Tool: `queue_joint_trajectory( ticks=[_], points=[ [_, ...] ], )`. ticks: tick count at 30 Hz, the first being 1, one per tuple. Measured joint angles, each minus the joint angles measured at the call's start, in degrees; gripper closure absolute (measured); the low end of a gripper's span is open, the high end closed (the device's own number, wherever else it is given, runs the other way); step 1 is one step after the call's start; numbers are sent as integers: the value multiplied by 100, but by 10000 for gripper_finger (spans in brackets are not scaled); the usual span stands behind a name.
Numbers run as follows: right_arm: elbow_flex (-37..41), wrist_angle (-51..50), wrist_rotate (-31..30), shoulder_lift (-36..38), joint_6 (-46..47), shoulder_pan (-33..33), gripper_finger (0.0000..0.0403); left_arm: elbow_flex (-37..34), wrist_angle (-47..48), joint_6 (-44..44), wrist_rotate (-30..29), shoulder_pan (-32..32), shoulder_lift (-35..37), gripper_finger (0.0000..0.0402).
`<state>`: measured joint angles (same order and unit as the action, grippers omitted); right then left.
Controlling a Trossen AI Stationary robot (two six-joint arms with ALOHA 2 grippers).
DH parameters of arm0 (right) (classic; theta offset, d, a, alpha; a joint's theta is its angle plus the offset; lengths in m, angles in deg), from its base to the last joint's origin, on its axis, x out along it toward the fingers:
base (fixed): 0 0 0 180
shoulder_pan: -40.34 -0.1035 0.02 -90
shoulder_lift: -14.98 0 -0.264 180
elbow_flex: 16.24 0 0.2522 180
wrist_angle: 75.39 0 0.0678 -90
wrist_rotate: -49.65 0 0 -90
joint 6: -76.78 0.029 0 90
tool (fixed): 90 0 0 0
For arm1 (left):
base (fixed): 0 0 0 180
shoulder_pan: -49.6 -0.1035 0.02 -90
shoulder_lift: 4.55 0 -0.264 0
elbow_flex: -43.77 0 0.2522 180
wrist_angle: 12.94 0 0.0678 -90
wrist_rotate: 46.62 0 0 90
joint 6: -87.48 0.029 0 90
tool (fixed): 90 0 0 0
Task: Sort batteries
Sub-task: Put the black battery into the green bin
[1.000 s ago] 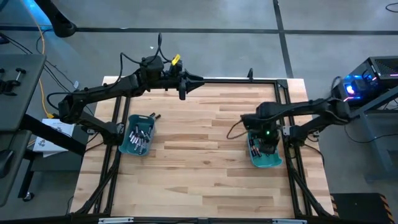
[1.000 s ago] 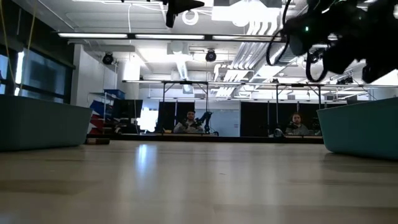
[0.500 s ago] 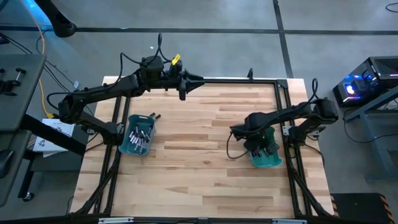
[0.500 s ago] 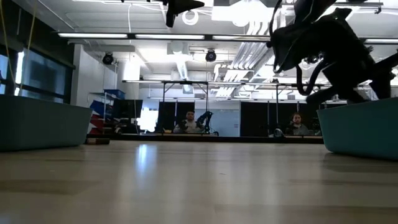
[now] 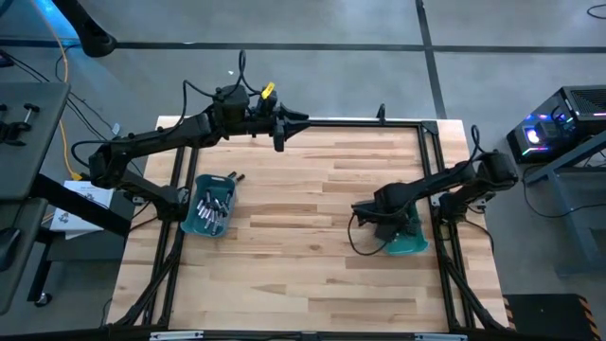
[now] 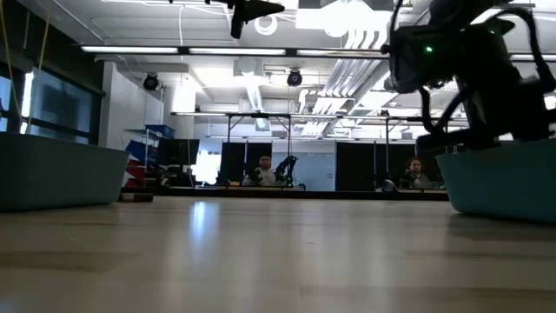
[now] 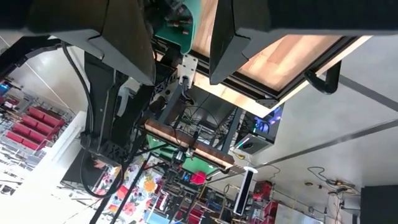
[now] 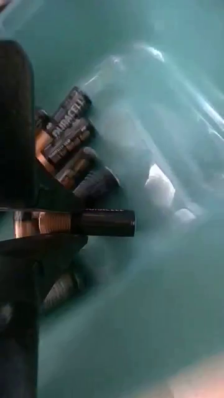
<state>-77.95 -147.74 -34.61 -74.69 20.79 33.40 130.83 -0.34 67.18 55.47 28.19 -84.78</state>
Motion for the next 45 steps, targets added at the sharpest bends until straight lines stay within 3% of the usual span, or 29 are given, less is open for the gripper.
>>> queue_joint_trajectory(
  ticks=[9, 22, 25, 36, 41, 45],
  points=[
    [351, -38, -236, 31, 195, -59, 373, 0, -8, 0, -68, 0, -2, 257],
    [290, -321, -166, -4, 769, -13, 252, 0, -17, -44, -76, 0, -2, 257],
    [77, -1013, -108, 6, 812, -18, 248, 0, -23, -44, -76, 0, -2, 257],
    [-369, -1695, -236, 800, 1113, -18, 252, 0, -41, -55, -76, 0, -2, 257],
    [-796, -2565, -241, 1185, 2197, -18, 252, 22, 161, -168, -179, 0, 60, 257],
    [-1322, -3123, -253, 1429, 3811, 44, 252, 582, 1705, 113, -958, 51, 78, 264]
  ],
)
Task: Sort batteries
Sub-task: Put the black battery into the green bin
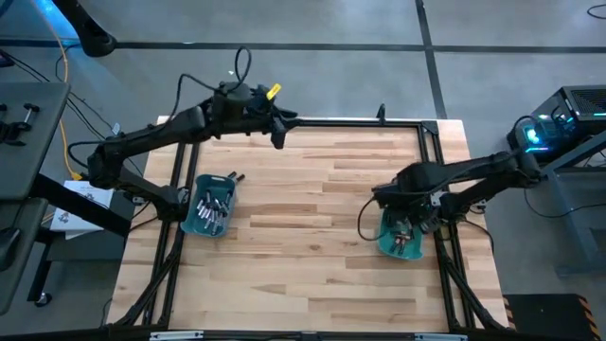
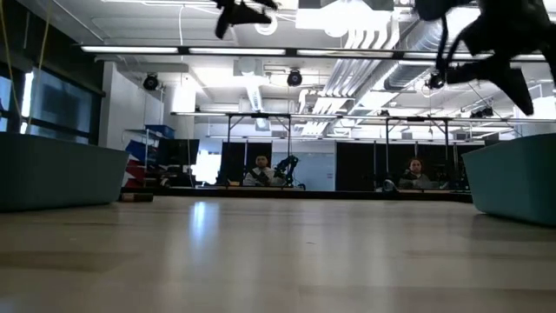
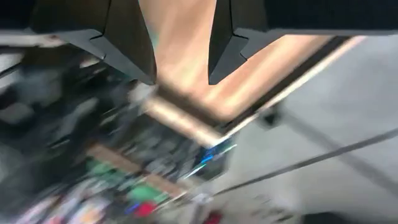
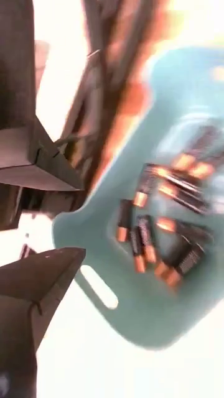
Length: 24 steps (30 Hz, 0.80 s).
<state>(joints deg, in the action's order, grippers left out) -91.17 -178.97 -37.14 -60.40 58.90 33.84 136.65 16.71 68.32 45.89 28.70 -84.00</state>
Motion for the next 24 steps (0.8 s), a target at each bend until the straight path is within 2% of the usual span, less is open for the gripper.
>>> queue_joint_trajectory(
  ticks=[4, 9, 12, 16, 21, 24],
  points=[
    [-604, 109, 157, 377, 1145, 205, 252, 670, 1781, 323, -796, 45, -67, 275],
    [-1133, 1160, -227, 972, 2541, 600, 252, 907, 3434, 174, -863, -141, -93, 276],
    [-1065, 2555, -656, 1412, 3325, 850, 252, 788, 4282, 136, -878, -334, -160, 265],
    [-526, 4803, -1352, 1777, 4081, 1264, 251, 673, 5373, -50, -832, -678, -582, 236],
    [89, 7003, -1145, 1604, 4105, 1861, 234, 671, 6145, 149, -695, -1018, -1417, 194],
    [214, 7551, -853, 1352, 4155, 2111, 218, 671, 6515, 384, -659, -1145, -1932, 181]
  ],
)
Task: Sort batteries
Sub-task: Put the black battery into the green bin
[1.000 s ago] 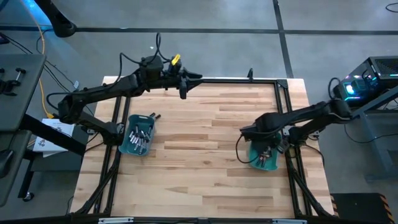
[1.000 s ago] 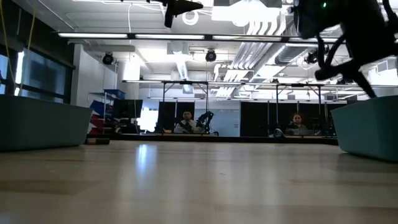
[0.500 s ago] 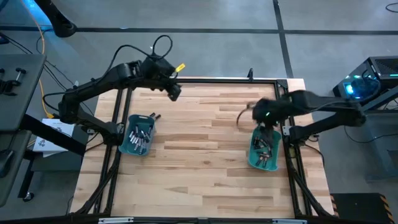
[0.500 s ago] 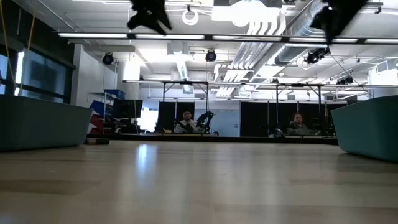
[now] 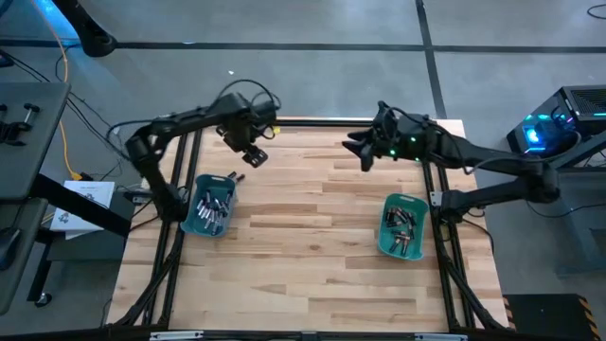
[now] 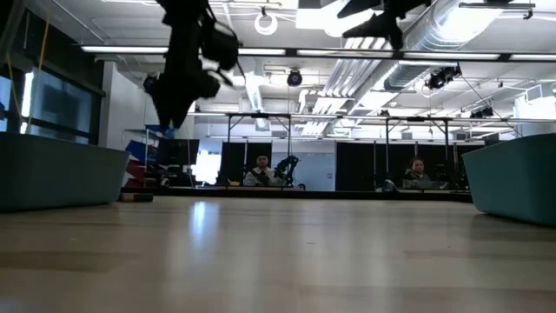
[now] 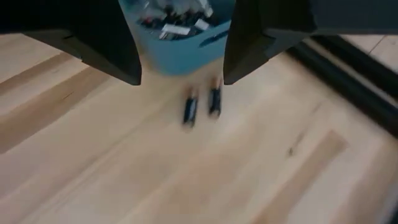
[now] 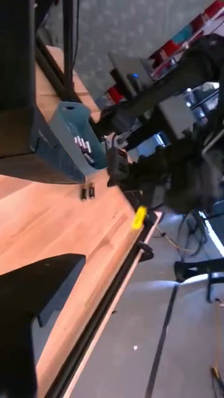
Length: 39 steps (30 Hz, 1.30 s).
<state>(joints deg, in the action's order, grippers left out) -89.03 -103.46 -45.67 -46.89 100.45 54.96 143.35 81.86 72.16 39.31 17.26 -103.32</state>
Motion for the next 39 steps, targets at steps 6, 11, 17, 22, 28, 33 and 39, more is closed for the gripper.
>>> queue_joint_trajectory(
  ticks=[6, 11, 17, 22, 28, 33, 39],
  points=[
    [-46, 15, 619, -267, -290, 150, 208, -2, 381, 579, 37, -217, -908, 184],
    [-48, -118, 898, -231, -450, 150, 208, -2, 343, 1050, 56, -395, -1449, 197],
    [-55, -170, 990, -87, -661, 150, 208, -2, 304, 1579, 54, -606, -1910, 210],
    [-57, -400, 986, 146, -919, 234, 208, -2, 252, 2565, 91, -619, -2010, 219],
    [-59, -696, 968, 372, -978, 528, 208, -27, 164, 3437, 463, -483, -2027, 220],
    [-59, -732, 962, 464, -919, 725, 208, -348, -207, 3357, 546, -461, -2108, 230],
    [-59, -729, 962, 465, -827, 791, 208, -741, -660, 3050, 466, -491, -2108, 250]
  ],
)
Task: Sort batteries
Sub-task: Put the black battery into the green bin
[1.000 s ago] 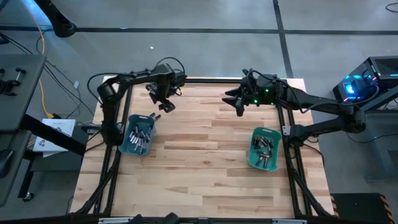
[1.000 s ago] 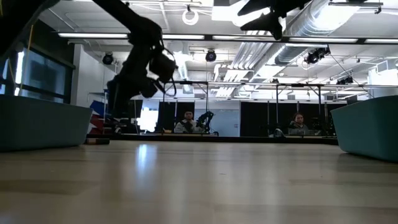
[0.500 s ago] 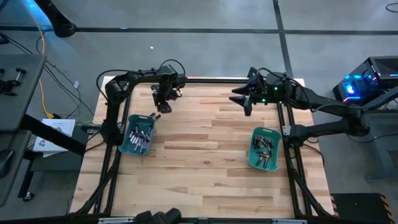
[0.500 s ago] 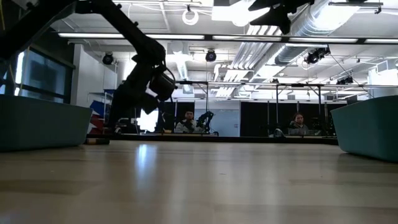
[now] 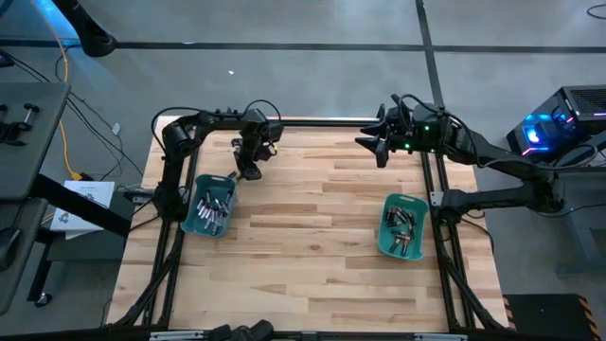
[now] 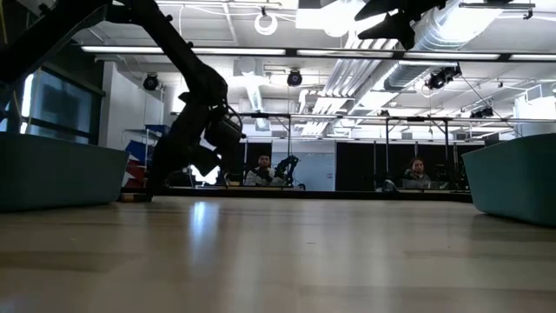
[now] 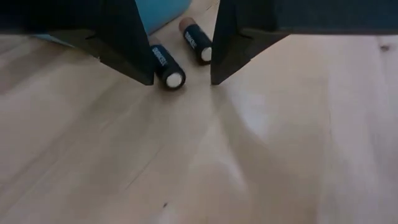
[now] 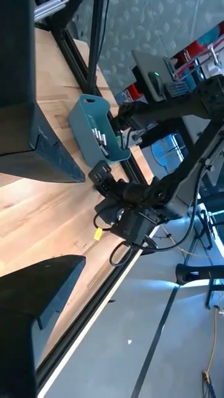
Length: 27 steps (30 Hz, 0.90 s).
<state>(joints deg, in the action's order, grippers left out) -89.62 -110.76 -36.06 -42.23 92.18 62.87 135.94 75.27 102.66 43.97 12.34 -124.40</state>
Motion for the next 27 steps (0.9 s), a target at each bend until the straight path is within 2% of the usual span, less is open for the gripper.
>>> queue_joint_trajectory(
  ticks=[9, 17, 23, 27],
  points=[
    [0, 1, 0, 0, 257, 0, 208, -295, -344, 9, -30, -2, 36, 299],
    [0, 1, -2, 0, 408, 0, 208, -252, -407, 250, -74, -11, 27, 394],
    [0, 2, -2, 0, 410, 0, 208, 309, -566, 171, -36, 15, -21, 401],
    [0, 3, -3, 0, 499, 0, 208, 655, -253, -530, -65, -42, -13, 389]
  ],
)
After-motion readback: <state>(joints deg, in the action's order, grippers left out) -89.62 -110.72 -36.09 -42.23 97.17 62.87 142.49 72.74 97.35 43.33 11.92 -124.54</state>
